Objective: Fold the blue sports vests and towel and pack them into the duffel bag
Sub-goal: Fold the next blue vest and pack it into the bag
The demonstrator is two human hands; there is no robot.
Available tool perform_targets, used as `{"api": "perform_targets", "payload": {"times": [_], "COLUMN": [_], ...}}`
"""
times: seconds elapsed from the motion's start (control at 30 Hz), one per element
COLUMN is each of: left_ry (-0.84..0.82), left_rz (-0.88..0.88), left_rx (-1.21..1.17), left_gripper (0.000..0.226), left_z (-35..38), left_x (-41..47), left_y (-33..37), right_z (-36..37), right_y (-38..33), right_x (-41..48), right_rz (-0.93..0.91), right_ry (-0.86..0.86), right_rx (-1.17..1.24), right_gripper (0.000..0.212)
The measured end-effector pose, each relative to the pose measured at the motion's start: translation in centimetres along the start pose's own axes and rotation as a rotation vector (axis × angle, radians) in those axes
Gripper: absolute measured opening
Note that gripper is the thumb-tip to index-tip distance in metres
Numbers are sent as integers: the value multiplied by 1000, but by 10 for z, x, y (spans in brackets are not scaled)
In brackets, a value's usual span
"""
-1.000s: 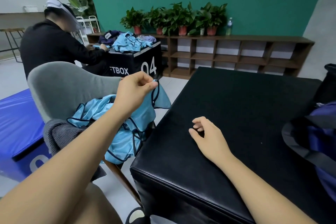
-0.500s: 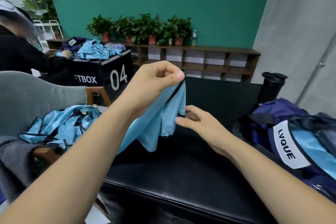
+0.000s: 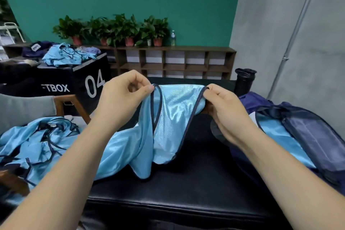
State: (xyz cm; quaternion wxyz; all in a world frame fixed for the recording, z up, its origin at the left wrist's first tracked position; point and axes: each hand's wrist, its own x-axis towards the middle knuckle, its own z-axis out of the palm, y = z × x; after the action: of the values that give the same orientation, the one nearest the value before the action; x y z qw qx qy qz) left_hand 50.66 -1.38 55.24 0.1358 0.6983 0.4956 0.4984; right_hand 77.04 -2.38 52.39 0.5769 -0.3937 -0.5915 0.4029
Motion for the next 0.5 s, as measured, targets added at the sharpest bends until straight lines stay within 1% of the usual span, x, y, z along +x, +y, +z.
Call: {"api": "perform_targets", "payload": {"times": [0.07,0.13,0.2,0.27,0.3,0.33,0.4,0.5], "left_ry": [18,10,-87,-238,-285,-295,-254,-235], "left_rz": [59,62,-13,-77,-96,-108,-101,-61], "left_rx": [106,83,11,10,16,18,2,22], "left_gripper": [13,16,26,39,41,42,43,56], "left_z": [9,17,26,35,40,45,50,54], "left_x": [-7,-14,-22,-33,-38,-43,-52,-59], "left_y": [8,17,25,33,36,38,40,38], "right_z": [0,0,0,0,0,-2,-5,-11], "right_y": [-4,-9,-14,-19,-21,-23,-25,-24], "right_x": [-4,-8,-11,-13,-13,-13,-12,-9], "right_rz": [-18,-24,-39,-61,-69,-73,-71,-61], "right_ry": [18,28,52,89,111,133,165,191], "right_rx": [-67,-88,-99,-102,-100,-99,-100,-89], "right_gripper": [29,35,38,36,34,33,32,30]}}
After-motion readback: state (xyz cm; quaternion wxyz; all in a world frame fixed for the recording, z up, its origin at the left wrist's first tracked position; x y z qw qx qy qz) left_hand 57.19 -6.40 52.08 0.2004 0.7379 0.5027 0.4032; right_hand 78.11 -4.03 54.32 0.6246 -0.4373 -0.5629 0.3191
